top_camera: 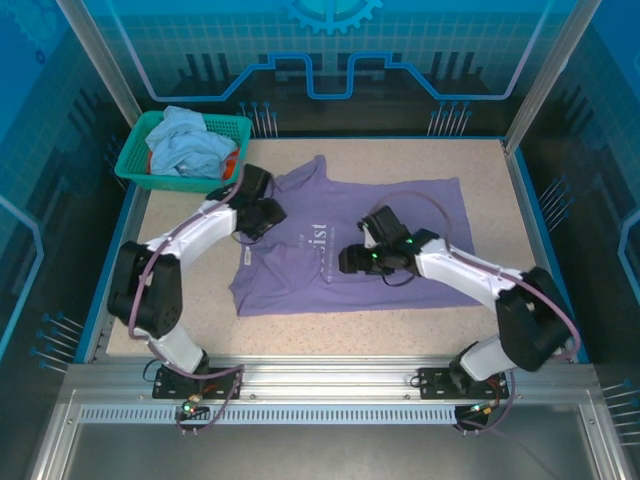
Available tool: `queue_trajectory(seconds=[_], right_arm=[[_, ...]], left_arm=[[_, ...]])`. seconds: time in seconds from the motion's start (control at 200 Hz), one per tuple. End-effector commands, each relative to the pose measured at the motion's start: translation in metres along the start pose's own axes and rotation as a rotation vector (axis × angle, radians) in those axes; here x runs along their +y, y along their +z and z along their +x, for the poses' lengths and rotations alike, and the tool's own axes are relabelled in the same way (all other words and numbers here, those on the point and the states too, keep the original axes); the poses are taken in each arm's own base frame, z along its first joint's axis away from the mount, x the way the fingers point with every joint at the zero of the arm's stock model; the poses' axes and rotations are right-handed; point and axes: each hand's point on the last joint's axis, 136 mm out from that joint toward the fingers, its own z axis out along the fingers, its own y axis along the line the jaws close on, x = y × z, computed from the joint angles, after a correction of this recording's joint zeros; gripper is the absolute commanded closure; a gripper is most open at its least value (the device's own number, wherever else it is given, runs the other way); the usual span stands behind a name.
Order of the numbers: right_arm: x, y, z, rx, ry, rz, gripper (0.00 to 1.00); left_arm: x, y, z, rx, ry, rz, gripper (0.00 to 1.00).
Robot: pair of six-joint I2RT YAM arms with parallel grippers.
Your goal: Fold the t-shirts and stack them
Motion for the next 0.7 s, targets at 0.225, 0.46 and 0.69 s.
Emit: queue_trajectory(seconds=[0.225, 0.46, 0.69], right_arm=[[0.012, 0.082, -0.041, 0.145, -0.030, 0.070, 0.48], [0.026, 0.104, -0.038, 0.190, -0.053, 0.021, 0.56], [0.030, 0.106, -0.038, 0.194, -0.064, 0.007, 0.60]], left_arm=[[0.023, 0.046, 0.013, 0.139, 0.077, 0.033, 0.52], [0.021, 0.058, 0.014, 0.198, 0.062, 0.108, 0.56], [0.021, 0.061, 0.018, 0.218, 0.068, 0.116, 0.59]])
